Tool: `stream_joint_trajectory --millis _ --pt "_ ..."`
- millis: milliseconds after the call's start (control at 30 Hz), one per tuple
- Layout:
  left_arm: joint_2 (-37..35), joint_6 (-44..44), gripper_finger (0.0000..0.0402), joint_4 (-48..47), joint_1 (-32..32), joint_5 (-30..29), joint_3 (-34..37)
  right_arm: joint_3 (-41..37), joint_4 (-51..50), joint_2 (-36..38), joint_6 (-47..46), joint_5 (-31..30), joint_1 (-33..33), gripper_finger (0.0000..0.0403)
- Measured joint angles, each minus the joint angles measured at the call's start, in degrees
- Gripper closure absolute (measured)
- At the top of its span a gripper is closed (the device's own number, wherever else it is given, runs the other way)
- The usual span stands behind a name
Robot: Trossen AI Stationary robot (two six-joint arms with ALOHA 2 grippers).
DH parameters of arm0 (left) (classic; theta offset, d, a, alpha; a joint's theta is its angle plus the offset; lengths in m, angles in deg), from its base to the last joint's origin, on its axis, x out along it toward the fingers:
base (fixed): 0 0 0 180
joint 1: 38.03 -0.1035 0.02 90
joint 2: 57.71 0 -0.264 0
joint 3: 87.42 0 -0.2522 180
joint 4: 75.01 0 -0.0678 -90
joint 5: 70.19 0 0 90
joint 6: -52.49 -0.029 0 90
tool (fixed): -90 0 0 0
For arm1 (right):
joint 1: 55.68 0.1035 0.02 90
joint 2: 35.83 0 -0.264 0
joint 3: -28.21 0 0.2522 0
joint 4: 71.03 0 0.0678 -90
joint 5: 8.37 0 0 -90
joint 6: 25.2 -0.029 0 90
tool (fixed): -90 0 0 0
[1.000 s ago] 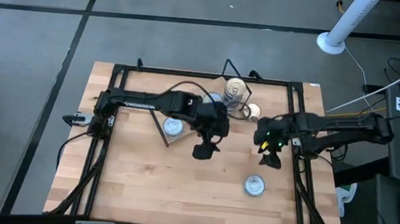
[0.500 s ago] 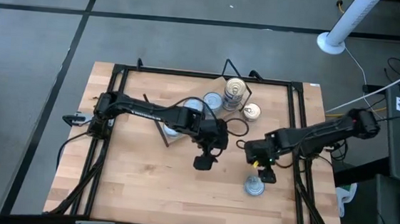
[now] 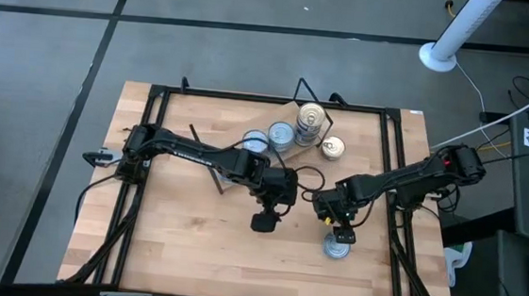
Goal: Stack canned seafood by type on shelf
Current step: Stack the yellow blue tuna can on top of the yellow blue tuna cans on the shelf
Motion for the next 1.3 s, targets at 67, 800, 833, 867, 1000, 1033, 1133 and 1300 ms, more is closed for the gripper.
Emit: stream_joint_trajectory --millis 67,800,833,867,1000,1033,1133,1300 --pt "0.0 0.1 0.0139 -1.8 0.6 0.0 0.0 0.0 0.6 -0.9 0.0 -0.1 0.0 0.0137" --pt "0.0 2.9 0.0139 -9.1 3.5 -4.9 0.0 0.0 -0.2 -2.0 1.8 2.4 0.0 0.0137" --pt "0.0 2.9 0.0139 -9.1 3.5 -4.9 0.0 0.0 -0.2 -2.0 2.0 2.7 0.0 0.0137" --pt "0.0 2.9 0.0139 -9.1 3.5 -4.9 0.0 0.0 -0.4 -2.0 2.2 3.0 0.0 0.0137" --pt "0.0 2.9 0.0139 -9.1 3.5 -4.9 0.0 0.0 -1.8 -2.0 4.4 4.1 0.0 0.0137" --pt "0.0 2.9 0.0139 -9.1 3.5 -4.9 0.0 0.0 -1.9 -2.0 4.6 4.1 0.0 0.0137" --pt "0.0 2.9 0.0139 -9.1 3.5 -4.9 0.0 0.0 -1.6 -2.0 4.7 3.9 0.0 0.0137" --pt "0.0 2.9 0.0139 -9.1 3.5 -4.9 0.0 -0.7 -0.5 -2.3 6.1 2.8 0.0 0.0137"
